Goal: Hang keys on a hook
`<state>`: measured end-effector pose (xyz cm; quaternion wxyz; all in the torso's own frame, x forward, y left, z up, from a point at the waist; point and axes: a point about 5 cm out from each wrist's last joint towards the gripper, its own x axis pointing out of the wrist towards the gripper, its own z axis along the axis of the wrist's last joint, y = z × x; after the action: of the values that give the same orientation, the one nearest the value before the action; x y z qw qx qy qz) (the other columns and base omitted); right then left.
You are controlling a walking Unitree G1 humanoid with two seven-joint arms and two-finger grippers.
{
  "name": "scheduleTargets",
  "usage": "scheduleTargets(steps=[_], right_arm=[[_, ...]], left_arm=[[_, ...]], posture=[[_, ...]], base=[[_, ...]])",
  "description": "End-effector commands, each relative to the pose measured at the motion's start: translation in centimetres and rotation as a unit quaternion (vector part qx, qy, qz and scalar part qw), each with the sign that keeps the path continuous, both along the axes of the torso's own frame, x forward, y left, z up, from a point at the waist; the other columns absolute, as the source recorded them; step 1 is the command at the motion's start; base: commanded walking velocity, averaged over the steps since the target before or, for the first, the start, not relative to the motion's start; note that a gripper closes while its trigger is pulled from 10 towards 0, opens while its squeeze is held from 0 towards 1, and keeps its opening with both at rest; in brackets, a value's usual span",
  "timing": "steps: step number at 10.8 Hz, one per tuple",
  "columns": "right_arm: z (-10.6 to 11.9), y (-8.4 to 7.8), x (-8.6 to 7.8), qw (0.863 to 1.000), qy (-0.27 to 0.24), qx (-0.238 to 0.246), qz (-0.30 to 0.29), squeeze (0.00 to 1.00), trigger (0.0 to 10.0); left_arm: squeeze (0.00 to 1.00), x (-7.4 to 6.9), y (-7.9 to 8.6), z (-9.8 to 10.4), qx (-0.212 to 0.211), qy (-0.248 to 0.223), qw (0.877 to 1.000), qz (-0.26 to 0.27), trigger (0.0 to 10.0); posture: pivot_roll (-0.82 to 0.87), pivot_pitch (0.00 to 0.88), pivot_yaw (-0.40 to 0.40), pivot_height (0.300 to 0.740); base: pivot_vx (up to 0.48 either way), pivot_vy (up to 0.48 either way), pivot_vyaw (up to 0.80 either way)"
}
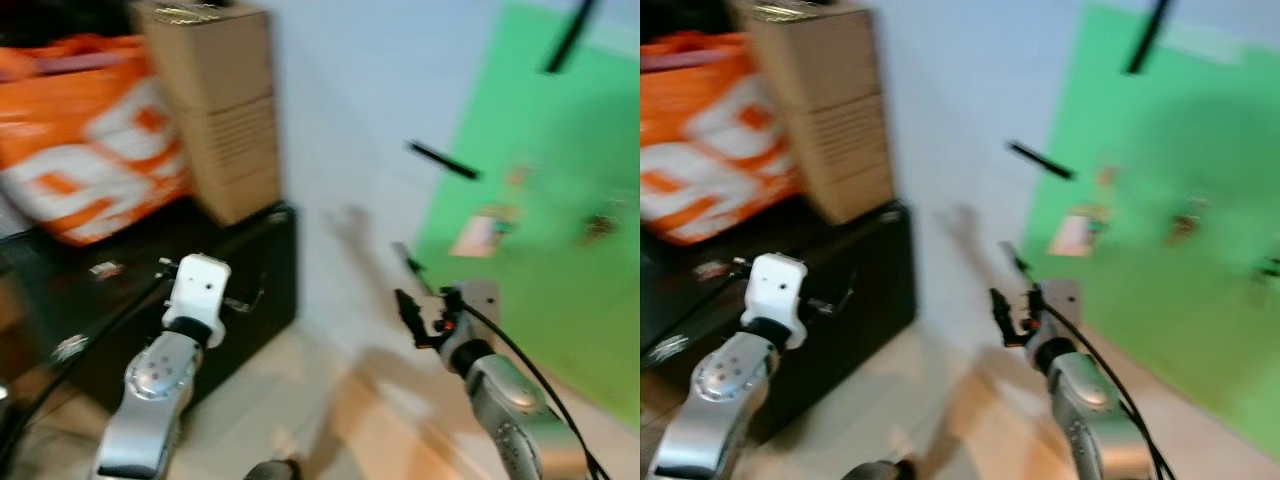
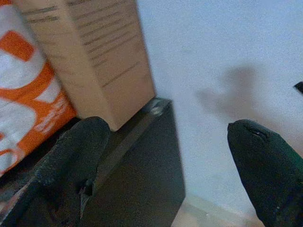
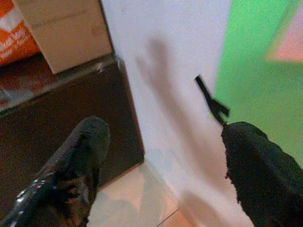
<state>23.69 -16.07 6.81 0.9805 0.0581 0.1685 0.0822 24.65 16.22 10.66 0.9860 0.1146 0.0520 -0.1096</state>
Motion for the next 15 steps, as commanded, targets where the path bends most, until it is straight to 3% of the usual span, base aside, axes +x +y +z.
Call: scheduleTargets(steps=[1, 6, 12, 15], right_arm=[[0.1, -0.2, 0.2, 1.0, -0.005, -0.004, -0.006, 1.0, 10.0], [-0.3, -0.7, 0.6, 0.999, -0.02, -0.015, -0.046, 1.0, 10.0], [0.3, 0.3, 1.0, 0.998, -0.047, -0.031, -0.026, 1.0, 10.0], [-0.1, 0.4, 1.3, 0.998, -0.035, -0.035, -0.035, 1.0, 10.0]], left_arm=[[0.0, 0.0, 0.2, 0.2, 0.006, -0.007, 1.0, 0.003, 10.0], [0.0, 0.0, 0.7, 0.0, 0.002, -0.015, 1.0, 0.023, 10.0], [0.0, 0.6, 0.4, 0.3, -0.006, -0.022, 1.0, -0.003, 10.0], [0.0, 0.8, 0.6, 0.2, -0.008, -0.021, 1.0, -0.001, 10.0]], posture=[[0.0, 0.0, -0.01, 0.74], [0.0, 0.0, -0.011, 0.74], [-0.01, 0.0, 0.005, 0.74], [0.0, 0.0, 0.0, 0.74]], base=[[0.0, 0.0, 0.8], [0.0, 0.0, 0.8], [0.085, 0.0, 0.8], [0.315, 0.0, 0.0]])
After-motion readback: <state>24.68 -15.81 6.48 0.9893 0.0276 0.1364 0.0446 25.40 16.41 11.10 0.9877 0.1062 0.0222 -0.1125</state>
